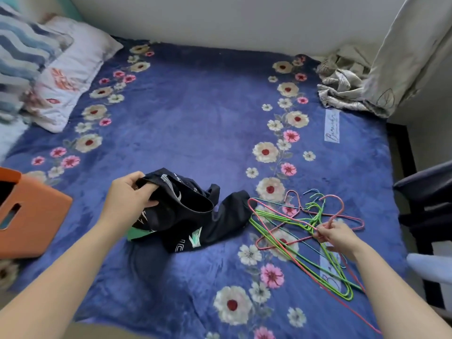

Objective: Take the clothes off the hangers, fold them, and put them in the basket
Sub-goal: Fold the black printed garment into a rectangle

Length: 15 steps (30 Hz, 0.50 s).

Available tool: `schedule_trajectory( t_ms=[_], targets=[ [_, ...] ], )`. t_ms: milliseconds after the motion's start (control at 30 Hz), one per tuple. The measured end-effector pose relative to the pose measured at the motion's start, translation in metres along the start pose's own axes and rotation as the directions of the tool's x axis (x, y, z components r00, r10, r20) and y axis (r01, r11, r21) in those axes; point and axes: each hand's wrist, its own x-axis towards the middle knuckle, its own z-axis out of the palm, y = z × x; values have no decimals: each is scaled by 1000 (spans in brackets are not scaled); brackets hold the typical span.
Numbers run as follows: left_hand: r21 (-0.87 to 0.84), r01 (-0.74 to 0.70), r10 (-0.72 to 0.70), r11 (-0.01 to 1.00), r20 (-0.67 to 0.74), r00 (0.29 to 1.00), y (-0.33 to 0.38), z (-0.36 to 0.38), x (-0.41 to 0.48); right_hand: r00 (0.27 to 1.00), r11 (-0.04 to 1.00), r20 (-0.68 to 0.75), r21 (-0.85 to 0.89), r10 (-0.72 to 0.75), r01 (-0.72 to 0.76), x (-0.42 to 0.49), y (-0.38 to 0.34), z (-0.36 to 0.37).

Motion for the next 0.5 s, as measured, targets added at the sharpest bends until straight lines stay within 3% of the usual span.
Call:
schedule_trajectory(
  t_ms=[100, 167, 267, 367, 433, 500],
  targets=[
    [47, -31, 31, 998, -1, 1000, 1, -9, -5, 964, 978, -263, -194, 26, -79, 18, 6, 6],
    [67, -51, 51, 996, 6, 999, 2, -13, -9, 955, 958, -297, -270, 9, -93, 12, -3, 23],
    [138, -96, 101, 986, -28, 995, 5, -20, -17, 976, 942, -36, -273, -215, 197, -34, -38, 72],
    [166, -155, 172, 974, -96, 980, 12, -25, -23, 871, 889, 359, -185, -335, 418, -86, -69, 137],
    [140, -185, 202, 973, -121, 972, 21, -35, -27, 816, 870, 445, -143, -368, 471, -113, -85, 181],
    [106, -218, 233, 970, -155, 960, 29, -54, -31, 831, 882, 426, -139, -358, 451, -136, -104, 220]
  ],
)
